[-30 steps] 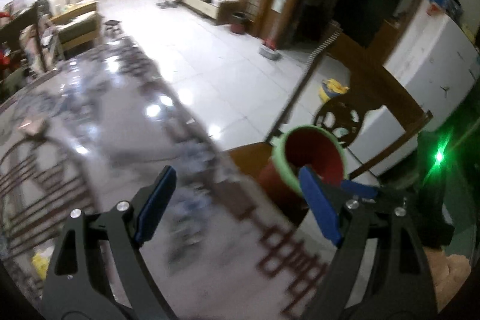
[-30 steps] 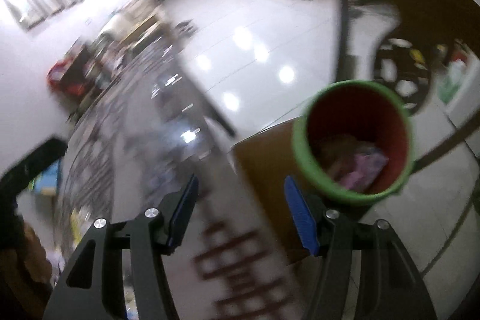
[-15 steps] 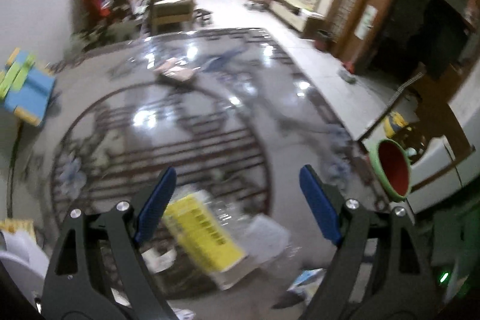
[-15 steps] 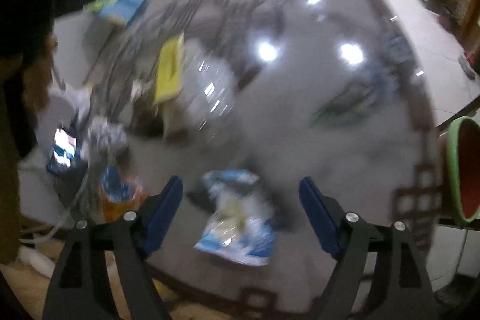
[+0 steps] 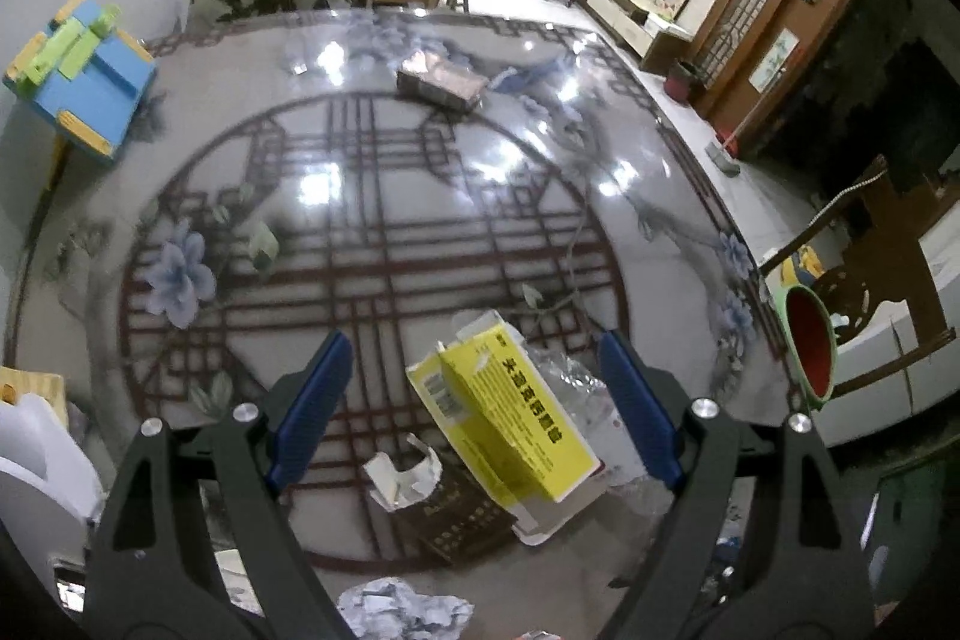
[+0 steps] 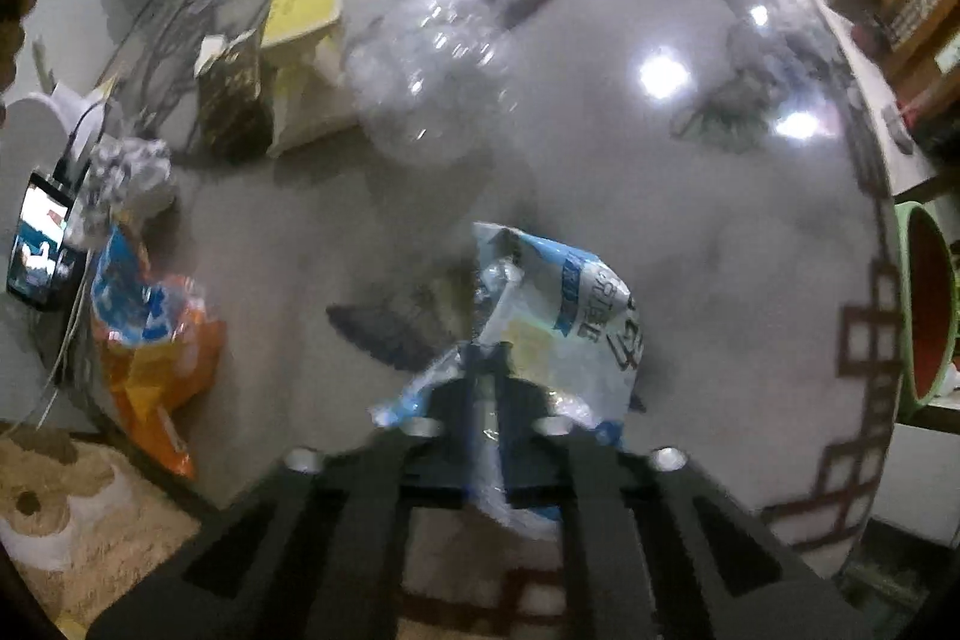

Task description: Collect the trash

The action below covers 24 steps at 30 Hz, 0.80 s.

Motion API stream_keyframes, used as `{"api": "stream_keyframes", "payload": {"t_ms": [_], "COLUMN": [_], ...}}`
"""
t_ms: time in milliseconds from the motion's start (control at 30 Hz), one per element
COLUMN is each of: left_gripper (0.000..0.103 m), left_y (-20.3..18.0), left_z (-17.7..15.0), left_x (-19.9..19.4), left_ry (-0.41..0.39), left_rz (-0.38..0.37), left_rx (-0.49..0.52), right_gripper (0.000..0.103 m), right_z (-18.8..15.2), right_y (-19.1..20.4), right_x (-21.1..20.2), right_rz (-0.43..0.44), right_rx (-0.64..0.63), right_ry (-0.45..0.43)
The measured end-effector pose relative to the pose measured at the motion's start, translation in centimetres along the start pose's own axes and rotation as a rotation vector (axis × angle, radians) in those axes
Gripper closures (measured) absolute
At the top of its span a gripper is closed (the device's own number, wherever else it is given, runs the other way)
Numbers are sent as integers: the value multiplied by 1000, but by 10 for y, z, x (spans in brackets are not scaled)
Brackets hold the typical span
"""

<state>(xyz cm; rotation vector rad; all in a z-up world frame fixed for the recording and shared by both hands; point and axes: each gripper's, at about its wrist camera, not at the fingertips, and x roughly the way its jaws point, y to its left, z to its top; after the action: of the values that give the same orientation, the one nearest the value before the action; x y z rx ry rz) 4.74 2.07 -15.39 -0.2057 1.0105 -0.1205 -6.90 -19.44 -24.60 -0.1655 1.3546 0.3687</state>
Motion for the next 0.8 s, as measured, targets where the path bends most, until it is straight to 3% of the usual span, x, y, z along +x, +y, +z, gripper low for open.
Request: {"api": "stream_keyframes", "payload": {"t_ms": [133, 300, 400, 433, 500, 533, 567, 633, 800], "left_gripper": [21, 21, 23, 30, 47, 55, 62, 72, 80], "left_y": [-2, 0, -1, -3, -3, -3, -4, -5, -5], "left_z": [-11, -29, -39, -40, -41, -41, -40, -37, -24], "left_x": [27, 74, 89, 90, 95, 95, 93, 89, 67], "left_ry": [64, 222, 241, 232, 247, 243, 231, 217, 140], "left_rz": [-22, -38, -10, -7, -17, -23, -36, -36, -21], "left_rx": [-37, -121, -122, -112, -115, -118, -115, -105, -98], "right_gripper": [103, 103, 102, 102, 96, 84, 63, 45, 37], "right_z": [7, 12, 14, 14, 13, 12, 9, 9, 11], "right_y": [-15, -38, -46, -49, -50, -50, -51, -47, -31], "right_x": [-24, -51, -56, -55, -54, -54, -55, -52, -31], "right_rz": [20, -7, 24, 37, 57, 68, 81, 82, 79], "right_rx": [95, 194, 238, 249, 260, 264, 266, 264, 218], "right_ry": [-91, -204, -212, -212, -208, -203, -200, -202, -167]}}
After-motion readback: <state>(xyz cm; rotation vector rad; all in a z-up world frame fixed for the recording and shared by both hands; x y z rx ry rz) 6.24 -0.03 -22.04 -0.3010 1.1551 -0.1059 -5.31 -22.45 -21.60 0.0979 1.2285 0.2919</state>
